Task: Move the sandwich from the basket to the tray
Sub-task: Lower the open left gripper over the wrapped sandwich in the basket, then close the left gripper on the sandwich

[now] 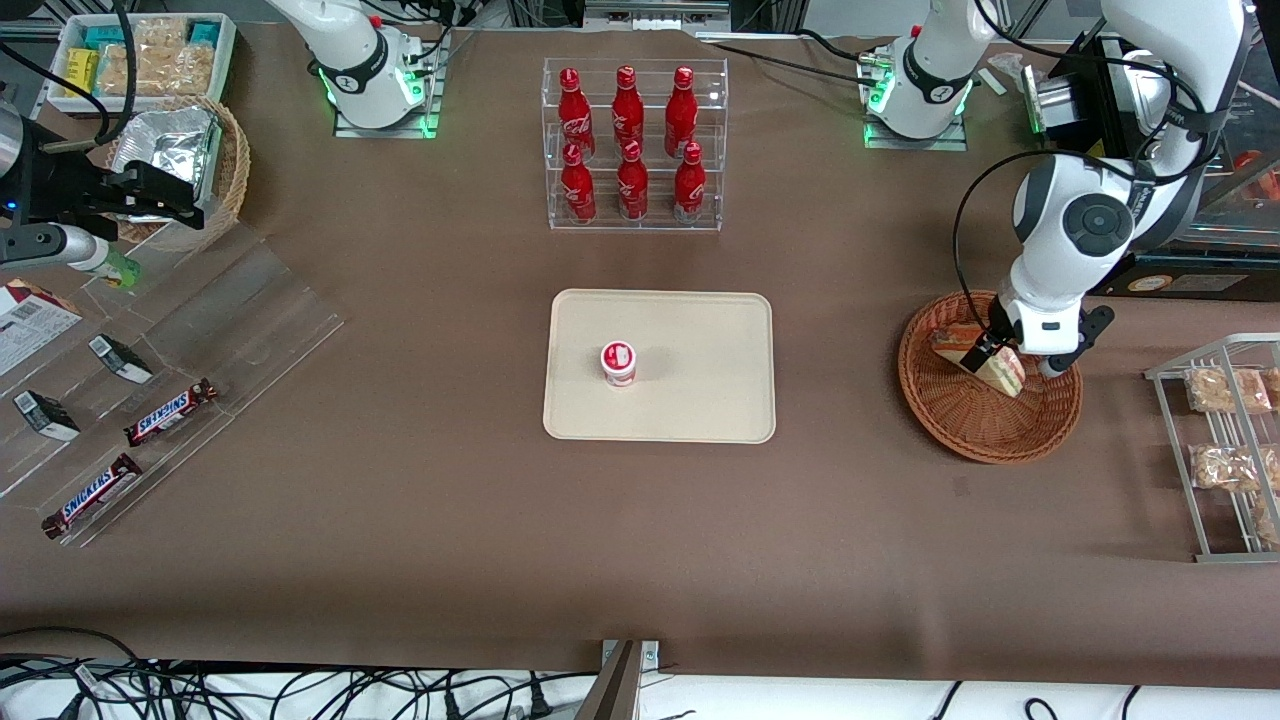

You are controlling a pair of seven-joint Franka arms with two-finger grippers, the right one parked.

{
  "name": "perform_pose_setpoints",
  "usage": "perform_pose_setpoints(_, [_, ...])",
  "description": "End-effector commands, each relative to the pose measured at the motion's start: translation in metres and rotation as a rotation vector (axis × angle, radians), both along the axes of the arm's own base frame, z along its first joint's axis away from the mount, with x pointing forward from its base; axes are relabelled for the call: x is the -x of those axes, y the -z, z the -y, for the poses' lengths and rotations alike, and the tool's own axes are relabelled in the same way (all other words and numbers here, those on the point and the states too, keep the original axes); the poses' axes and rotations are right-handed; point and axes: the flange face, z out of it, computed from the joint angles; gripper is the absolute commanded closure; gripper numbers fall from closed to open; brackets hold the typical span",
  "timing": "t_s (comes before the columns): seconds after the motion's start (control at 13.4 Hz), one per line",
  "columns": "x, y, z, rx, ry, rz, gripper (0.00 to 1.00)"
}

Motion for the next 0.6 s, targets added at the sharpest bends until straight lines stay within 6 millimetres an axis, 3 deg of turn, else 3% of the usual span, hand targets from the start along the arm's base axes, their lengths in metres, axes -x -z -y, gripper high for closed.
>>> perform_pose_setpoints(0.0, [0.000,0.001,0.001,-0.010,-0.002,0.014,0.30])
perform_pose_setpoints(0.07, [0.000,0.001,0.001,-0.010,-0.002,0.014,0.77])
perform_pose_setpoints(0.15, [0.000,0.001,0.002,-0.010,-0.001,0.014,1.00])
perform_pose_setpoints(0.52, [-0.003,-0.016,0.003,-0.032,0.034,0.022,1.00])
